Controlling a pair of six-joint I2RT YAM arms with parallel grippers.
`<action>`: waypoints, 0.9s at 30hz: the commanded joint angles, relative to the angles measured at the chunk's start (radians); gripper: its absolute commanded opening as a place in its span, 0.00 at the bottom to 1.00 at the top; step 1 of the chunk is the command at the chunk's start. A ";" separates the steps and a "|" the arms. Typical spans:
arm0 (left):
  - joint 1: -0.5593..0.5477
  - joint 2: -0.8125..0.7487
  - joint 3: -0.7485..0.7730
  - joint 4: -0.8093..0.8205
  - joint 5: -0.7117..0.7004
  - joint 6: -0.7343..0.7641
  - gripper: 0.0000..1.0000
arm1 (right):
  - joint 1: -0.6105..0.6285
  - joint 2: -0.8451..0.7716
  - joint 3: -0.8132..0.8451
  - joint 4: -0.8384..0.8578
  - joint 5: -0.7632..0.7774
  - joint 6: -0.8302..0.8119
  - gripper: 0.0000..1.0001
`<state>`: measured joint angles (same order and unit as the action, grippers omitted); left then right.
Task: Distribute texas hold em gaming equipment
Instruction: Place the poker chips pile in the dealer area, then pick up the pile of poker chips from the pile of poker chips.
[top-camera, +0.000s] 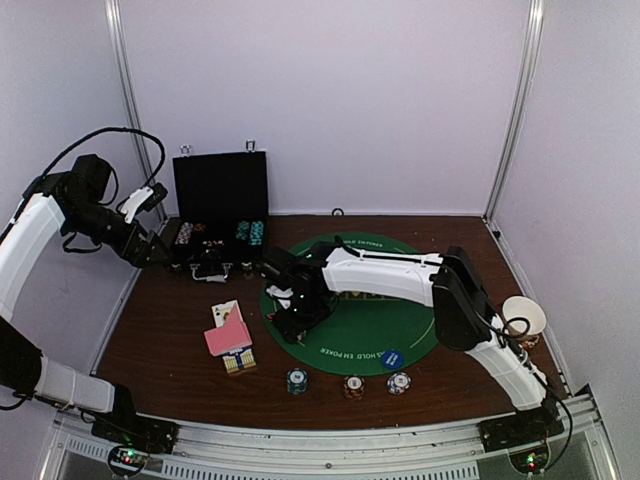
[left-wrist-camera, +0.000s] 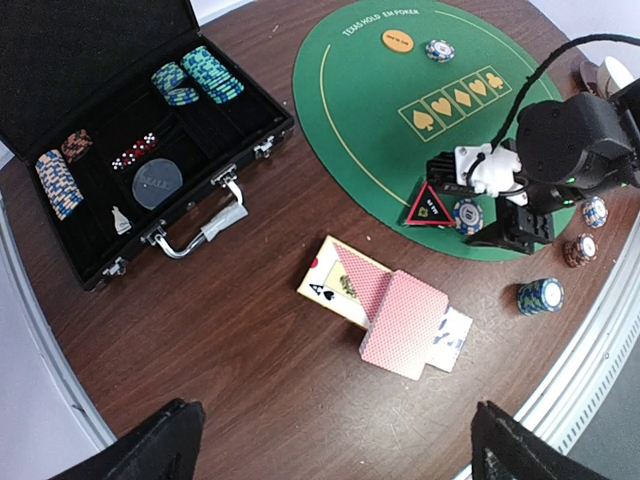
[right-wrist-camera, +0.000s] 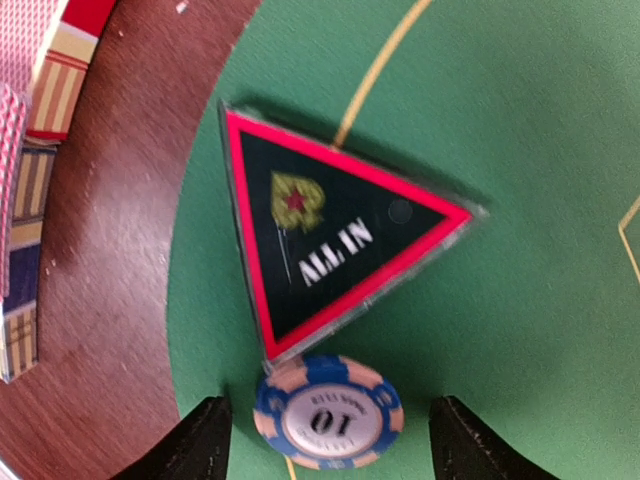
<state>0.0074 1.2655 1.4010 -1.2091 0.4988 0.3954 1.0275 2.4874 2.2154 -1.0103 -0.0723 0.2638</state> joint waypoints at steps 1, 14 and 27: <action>0.006 -0.018 0.000 -0.004 0.012 0.015 0.98 | -0.007 -0.150 -0.050 -0.026 0.042 -0.007 0.73; 0.006 -0.018 0.006 -0.009 0.004 0.021 0.98 | -0.008 -0.707 -0.706 -0.044 0.065 0.148 0.84; 0.006 -0.017 0.010 -0.018 0.012 0.018 0.98 | -0.005 -0.906 -1.116 0.049 -0.025 0.242 0.95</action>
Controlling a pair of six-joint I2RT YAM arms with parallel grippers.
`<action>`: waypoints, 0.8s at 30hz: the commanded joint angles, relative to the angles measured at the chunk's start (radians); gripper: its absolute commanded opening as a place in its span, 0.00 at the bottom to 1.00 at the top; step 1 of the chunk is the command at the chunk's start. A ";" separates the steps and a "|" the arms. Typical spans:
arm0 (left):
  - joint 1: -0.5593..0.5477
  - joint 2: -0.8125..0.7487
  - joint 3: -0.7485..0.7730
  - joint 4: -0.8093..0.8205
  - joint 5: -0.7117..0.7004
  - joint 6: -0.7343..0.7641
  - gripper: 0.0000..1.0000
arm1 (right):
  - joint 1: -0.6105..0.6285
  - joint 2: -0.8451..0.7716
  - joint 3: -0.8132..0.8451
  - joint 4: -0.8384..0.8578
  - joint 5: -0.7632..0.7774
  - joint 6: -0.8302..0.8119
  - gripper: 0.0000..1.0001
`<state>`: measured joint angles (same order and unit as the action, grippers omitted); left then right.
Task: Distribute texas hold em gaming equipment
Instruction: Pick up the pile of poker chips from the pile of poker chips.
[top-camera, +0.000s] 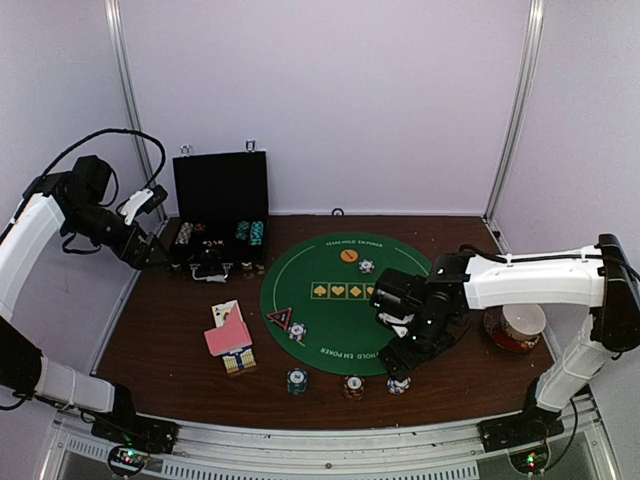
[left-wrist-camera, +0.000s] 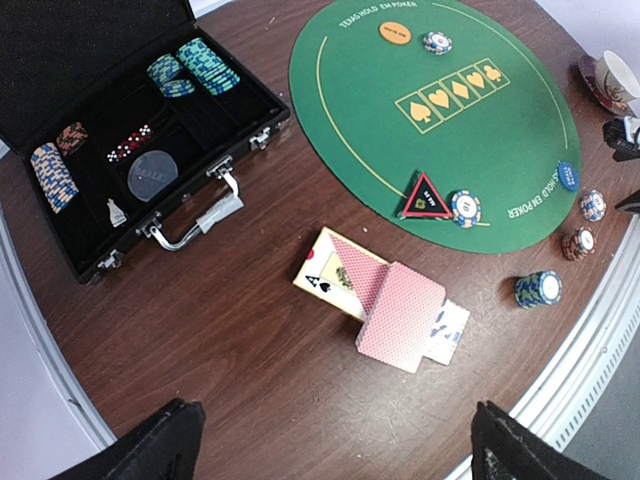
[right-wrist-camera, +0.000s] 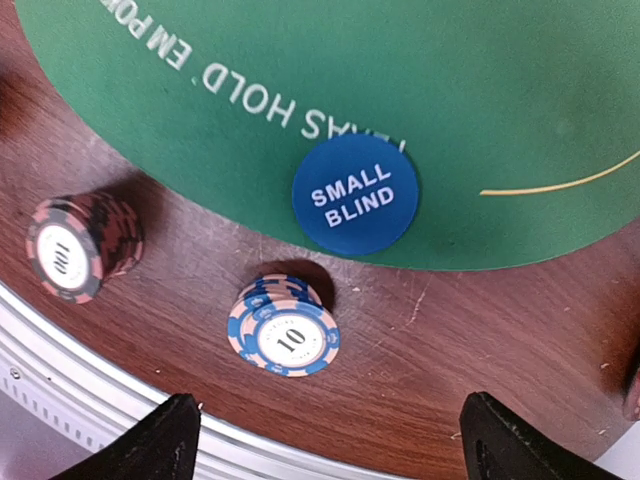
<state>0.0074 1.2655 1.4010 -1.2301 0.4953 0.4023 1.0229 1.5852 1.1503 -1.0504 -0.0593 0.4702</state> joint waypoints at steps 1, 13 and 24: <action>0.006 -0.018 0.012 0.003 0.015 0.012 0.98 | 0.000 0.006 -0.061 0.105 -0.047 0.036 0.96; 0.006 -0.012 0.018 0.000 0.007 0.018 0.98 | 0.019 0.126 -0.092 0.217 -0.059 0.031 0.96; 0.006 -0.013 0.014 0.001 0.004 0.022 0.98 | 0.033 0.172 -0.105 0.247 -0.040 0.031 0.79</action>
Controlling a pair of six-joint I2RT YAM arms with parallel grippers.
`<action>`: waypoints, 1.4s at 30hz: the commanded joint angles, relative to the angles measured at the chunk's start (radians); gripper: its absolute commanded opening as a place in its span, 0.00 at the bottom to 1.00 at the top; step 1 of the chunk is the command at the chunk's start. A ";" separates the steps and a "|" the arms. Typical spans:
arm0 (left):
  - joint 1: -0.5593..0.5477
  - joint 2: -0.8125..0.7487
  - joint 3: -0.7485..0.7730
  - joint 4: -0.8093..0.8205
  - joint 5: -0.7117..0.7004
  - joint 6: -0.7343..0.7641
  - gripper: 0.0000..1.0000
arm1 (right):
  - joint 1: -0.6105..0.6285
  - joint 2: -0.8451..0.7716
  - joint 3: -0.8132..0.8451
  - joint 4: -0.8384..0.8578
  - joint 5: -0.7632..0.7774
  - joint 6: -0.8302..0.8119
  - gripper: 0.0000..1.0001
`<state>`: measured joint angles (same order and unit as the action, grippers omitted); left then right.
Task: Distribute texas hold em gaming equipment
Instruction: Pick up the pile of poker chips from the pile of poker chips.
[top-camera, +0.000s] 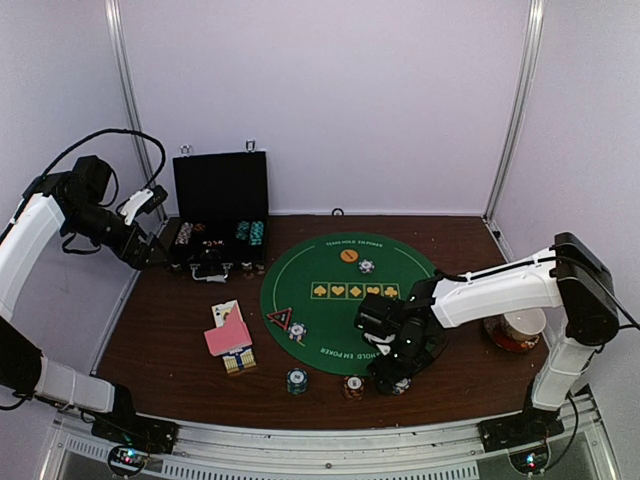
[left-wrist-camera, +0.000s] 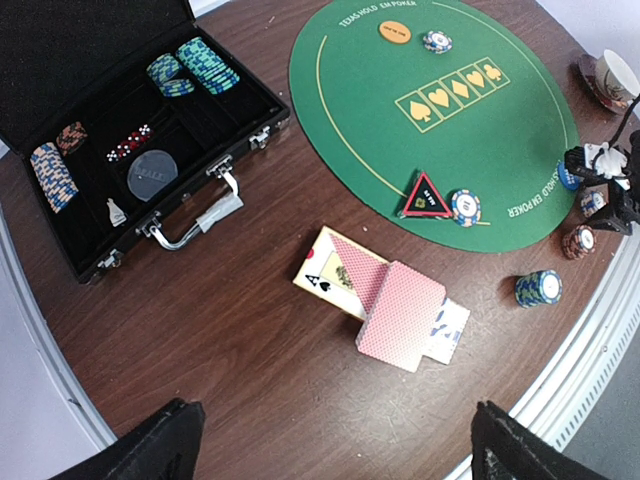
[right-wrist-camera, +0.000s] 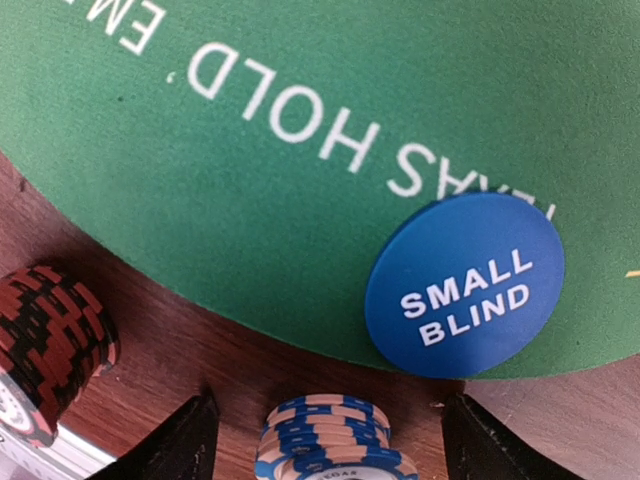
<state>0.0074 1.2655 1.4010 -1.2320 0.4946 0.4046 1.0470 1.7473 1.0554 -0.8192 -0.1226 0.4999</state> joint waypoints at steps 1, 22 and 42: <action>0.006 -0.013 0.015 0.003 0.004 0.020 0.97 | 0.010 0.010 -0.011 0.016 0.024 0.003 0.78; 0.005 -0.022 0.007 0.000 0.008 0.018 0.98 | 0.014 -0.046 0.012 -0.053 0.042 0.002 0.45; 0.006 -0.025 0.003 -0.001 0.013 0.023 0.98 | -0.039 -0.089 0.202 -0.281 0.118 -0.074 0.35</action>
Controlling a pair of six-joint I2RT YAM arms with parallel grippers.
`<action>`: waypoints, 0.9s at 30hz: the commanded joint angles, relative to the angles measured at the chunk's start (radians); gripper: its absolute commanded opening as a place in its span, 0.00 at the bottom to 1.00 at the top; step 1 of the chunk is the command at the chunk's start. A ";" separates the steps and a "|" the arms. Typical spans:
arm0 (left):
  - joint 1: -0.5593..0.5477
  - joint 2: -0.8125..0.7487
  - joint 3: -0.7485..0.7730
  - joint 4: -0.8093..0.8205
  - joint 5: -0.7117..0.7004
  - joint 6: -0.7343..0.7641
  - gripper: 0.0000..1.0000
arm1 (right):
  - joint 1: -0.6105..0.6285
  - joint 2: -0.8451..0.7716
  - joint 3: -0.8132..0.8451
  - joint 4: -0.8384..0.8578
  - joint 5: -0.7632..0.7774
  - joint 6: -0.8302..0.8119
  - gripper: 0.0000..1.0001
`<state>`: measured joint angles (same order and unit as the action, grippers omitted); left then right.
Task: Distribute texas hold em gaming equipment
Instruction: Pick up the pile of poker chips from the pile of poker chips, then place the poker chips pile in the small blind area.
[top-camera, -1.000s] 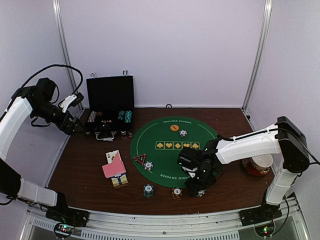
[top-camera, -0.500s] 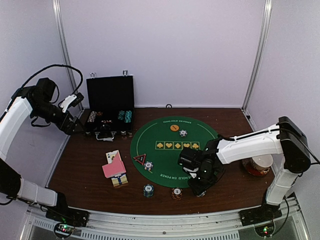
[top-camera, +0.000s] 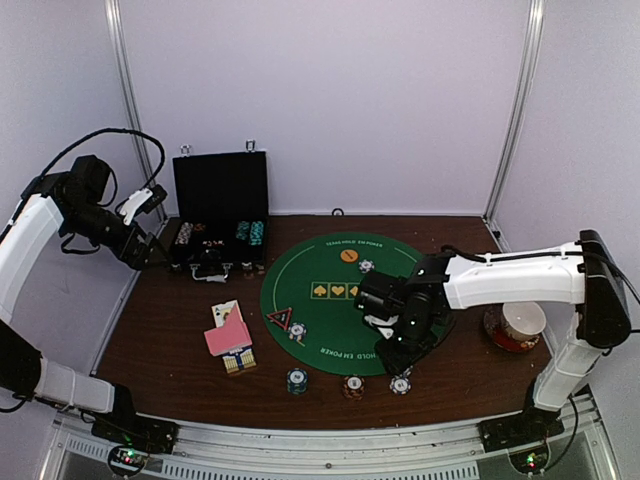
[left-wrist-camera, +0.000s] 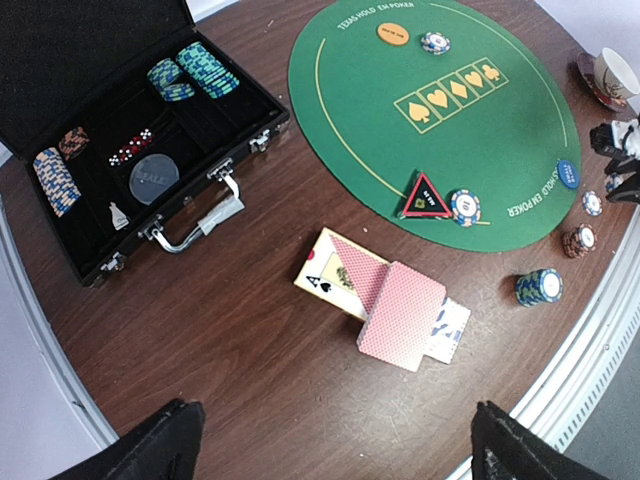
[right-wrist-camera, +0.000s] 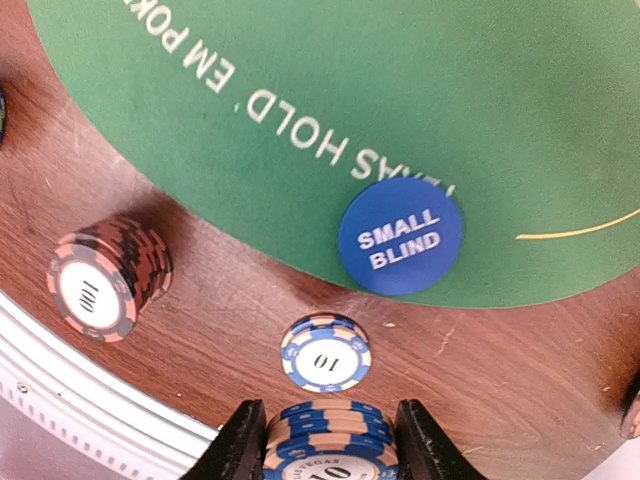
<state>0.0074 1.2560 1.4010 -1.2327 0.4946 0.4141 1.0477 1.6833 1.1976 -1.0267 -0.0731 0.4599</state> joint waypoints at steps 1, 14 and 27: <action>0.006 -0.015 0.003 0.001 0.014 0.012 0.98 | -0.060 -0.020 0.068 -0.072 0.079 -0.042 0.35; 0.006 -0.020 0.013 -0.008 0.006 0.012 0.98 | -0.268 0.103 0.011 0.138 0.080 -0.070 0.33; 0.006 -0.029 0.003 -0.010 -0.010 0.027 0.97 | -0.287 0.144 -0.060 0.211 0.096 -0.057 0.66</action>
<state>0.0074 1.2484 1.4010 -1.2369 0.4900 0.4225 0.7670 1.8248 1.1595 -0.8352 -0.0036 0.3973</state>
